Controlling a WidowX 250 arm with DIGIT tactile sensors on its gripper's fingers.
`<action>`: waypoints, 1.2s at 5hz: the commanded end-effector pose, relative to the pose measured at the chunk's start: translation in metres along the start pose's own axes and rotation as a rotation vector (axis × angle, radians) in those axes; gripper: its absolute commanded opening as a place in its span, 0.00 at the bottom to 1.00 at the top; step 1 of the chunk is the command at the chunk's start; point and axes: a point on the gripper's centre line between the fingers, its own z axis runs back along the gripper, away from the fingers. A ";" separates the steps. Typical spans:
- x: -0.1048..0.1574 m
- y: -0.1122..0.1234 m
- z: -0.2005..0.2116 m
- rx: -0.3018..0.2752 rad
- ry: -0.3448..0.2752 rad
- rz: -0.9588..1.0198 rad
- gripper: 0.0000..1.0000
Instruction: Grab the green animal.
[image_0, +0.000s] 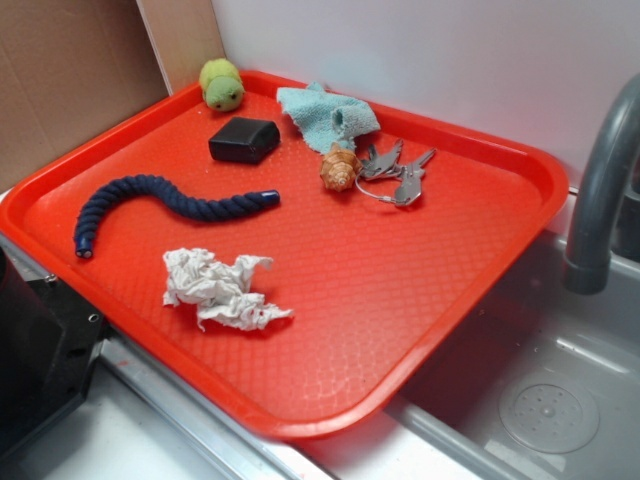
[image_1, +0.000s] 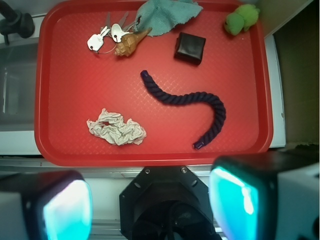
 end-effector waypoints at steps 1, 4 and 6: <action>0.000 0.000 0.000 0.000 0.000 0.000 1.00; 0.049 0.042 -0.052 0.030 -0.107 0.285 1.00; 0.049 0.042 -0.052 0.030 -0.107 0.285 1.00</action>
